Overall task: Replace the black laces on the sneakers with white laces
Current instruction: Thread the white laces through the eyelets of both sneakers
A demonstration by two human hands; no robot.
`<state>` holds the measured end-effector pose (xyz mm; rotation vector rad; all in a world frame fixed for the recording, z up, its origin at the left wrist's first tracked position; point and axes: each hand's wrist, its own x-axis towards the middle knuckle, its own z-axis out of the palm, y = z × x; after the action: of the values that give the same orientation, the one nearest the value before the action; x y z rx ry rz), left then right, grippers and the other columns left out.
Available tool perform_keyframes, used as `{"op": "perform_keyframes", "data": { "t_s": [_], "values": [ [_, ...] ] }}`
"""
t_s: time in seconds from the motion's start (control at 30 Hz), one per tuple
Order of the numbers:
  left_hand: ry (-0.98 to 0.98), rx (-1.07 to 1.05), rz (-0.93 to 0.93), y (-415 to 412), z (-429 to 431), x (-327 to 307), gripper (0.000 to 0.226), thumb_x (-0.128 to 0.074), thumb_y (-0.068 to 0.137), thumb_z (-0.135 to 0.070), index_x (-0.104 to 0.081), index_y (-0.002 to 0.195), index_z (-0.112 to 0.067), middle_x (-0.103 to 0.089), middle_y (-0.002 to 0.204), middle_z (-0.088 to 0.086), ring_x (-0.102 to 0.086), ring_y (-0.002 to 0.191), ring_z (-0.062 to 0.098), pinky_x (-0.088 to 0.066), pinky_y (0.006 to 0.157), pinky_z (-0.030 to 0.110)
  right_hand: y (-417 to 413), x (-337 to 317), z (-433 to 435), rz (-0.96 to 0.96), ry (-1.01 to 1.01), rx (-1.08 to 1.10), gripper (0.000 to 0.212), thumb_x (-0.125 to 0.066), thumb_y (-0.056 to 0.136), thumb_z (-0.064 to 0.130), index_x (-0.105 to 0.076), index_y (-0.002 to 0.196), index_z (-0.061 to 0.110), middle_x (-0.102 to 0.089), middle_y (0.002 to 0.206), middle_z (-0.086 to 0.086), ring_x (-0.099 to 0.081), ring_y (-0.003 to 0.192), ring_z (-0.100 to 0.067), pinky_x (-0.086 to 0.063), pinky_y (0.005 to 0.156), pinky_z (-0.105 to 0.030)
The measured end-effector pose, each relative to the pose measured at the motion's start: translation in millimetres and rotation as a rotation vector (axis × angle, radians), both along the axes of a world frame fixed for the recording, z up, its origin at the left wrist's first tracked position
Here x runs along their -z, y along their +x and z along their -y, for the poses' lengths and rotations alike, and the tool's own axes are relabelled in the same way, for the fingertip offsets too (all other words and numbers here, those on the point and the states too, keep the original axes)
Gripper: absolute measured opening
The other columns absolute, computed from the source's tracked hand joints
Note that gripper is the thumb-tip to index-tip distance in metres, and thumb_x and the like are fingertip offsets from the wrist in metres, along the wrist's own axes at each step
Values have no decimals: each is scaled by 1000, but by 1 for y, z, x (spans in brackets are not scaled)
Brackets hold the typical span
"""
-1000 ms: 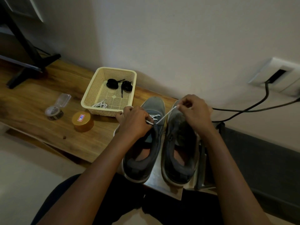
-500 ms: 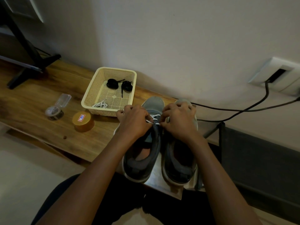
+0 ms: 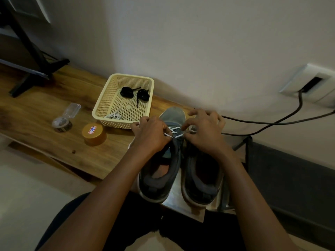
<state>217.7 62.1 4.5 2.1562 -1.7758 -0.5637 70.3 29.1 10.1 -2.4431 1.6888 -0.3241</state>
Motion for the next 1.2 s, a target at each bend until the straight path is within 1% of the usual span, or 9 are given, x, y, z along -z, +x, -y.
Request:
{"op": "perform_keyframes", "data": {
  "t_s": [0.13,0.33,0.43,0.53,0.67,0.83,1.0,1.1,1.2],
  "values": [
    [12,7,5,0,0,-1,3,-66,85,-31,-68,86,-32,-50,130,-10,-27,129,18,-18,102,42,9,2,-3,-80,31,-60,13,-64,84,33,-71,93,28,-47,133,12,-25,130,-23,-11,110,-49],
    [18,0,0,0,1,-2,6,-67,85,-32,-71,89,-32,-50,130,-11,-28,129,19,-18,103,43,-9,-2,6,87,-58,104,8,-67,81,32,-73,84,28,-57,119,15,-32,120,-22,-16,100,-37],
    [18,6,13,0,1,-1,8,-67,85,-33,-72,91,-31,-50,131,-10,-28,129,20,-18,102,43,-12,-3,8,178,-51,173,7,-69,79,29,-71,85,28,-55,122,11,-32,119,-22,-17,97,-35],
    [13,7,16,1,2,0,8,-65,86,-33,-71,91,-31,-50,131,-9,-28,129,20,-18,102,43,-3,-1,2,99,-27,81,17,-68,78,27,-71,94,34,-48,131,11,-28,124,-23,-16,103,-39],
    [19,10,20,1,2,1,9,-63,88,-33,-70,92,-29,-50,130,-7,-28,129,20,-19,102,43,10,4,-4,-60,5,-43,12,-66,81,31,-72,91,32,-44,137,13,-21,134,-24,-9,111,-49],
    [28,13,2,1,2,0,6,-64,87,-33,-69,89,-31,-50,130,-9,-28,129,20,-18,103,42,6,6,0,-18,-2,-24,10,-63,84,29,-72,88,26,-50,128,12,-24,131,-25,-10,110,-48],
    [41,11,-21,2,2,-1,7,-67,85,-33,-65,78,-35,-50,129,-10,-29,129,20,-17,103,42,-7,2,6,120,-76,177,8,-66,82,28,-72,86,25,-55,120,11,-31,122,-24,-17,101,-39],
    [36,3,-19,3,3,-1,7,-66,85,-32,-65,79,-35,-51,128,-10,-29,129,20,-18,103,42,-3,4,4,137,-62,128,11,-66,79,24,-72,87,29,-53,124,10,-31,122,-24,-18,100,-39],
    [27,5,-26,3,3,0,12,-65,86,-31,-62,75,-34,-52,126,-10,-30,128,19,-19,102,42,4,5,0,43,-15,29,14,-66,79,29,-71,91,34,-46,133,13,-26,127,-24,-15,104,-40]
  ]
}}
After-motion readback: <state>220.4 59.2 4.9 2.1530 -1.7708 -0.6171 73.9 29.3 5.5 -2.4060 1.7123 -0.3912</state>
